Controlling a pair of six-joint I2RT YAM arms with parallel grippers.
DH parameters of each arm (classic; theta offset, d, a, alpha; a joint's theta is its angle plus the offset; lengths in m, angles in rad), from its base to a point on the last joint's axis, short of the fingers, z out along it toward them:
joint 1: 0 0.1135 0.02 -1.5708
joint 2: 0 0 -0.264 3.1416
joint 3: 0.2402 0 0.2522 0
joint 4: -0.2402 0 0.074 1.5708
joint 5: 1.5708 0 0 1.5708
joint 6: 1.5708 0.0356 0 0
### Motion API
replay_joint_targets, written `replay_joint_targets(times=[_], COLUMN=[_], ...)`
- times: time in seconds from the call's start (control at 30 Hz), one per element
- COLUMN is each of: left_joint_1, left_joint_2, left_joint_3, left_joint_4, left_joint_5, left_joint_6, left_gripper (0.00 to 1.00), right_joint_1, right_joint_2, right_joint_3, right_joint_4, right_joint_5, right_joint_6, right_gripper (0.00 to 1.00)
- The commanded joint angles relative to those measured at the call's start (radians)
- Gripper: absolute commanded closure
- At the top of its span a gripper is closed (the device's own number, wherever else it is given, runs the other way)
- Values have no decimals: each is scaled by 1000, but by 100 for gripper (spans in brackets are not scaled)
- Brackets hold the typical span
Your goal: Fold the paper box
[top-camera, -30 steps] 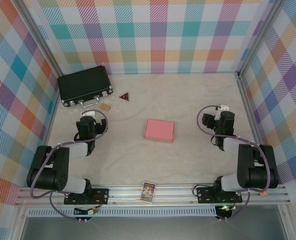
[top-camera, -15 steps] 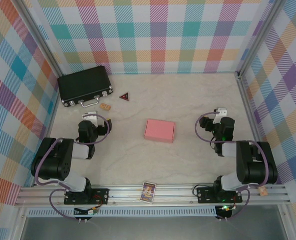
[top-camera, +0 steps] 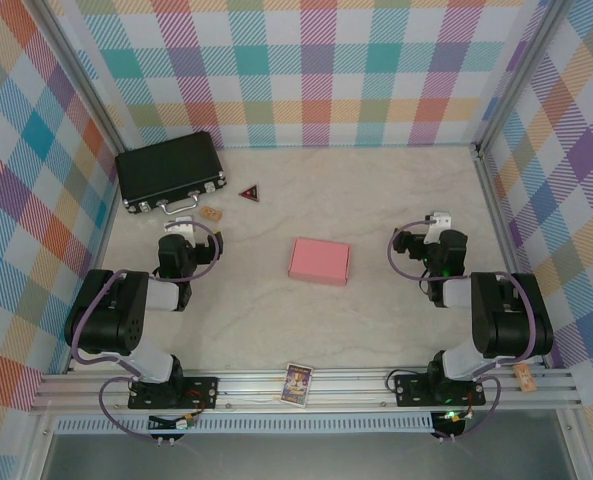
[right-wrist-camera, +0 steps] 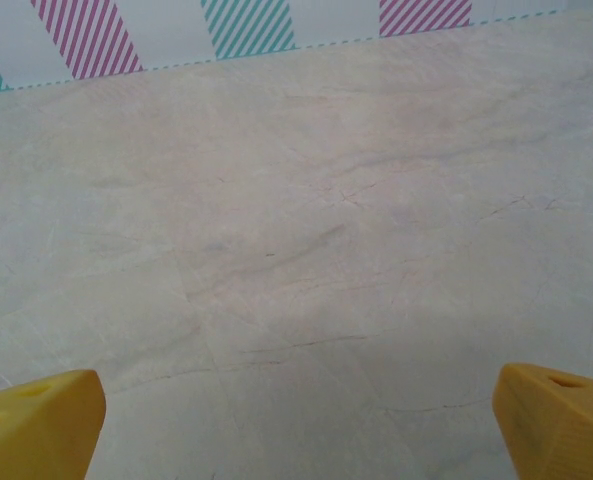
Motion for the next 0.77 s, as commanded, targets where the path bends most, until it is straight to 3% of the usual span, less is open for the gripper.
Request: replay_joint_targets(times=[0.0,0.13,0.73], left_joint_1=[7,8,7], left_joint_2=[5,8,8], left_joint_3=[10,25,25], left_joint_4=[6,-23,-21], left_joint_5=[-10,45,48], left_joint_6=[-8,14,16], left_gripper=[0,0,0], right_joint_1=[9,8,8], right_joint_2=[8,7,8], right_joint_3=[16,16,18], right_joint_4=[-6,-5,-6], right_joint_5=[7,4,3], right_joint_6=[-15,-18,-18], right_gripper=[1,1,1])
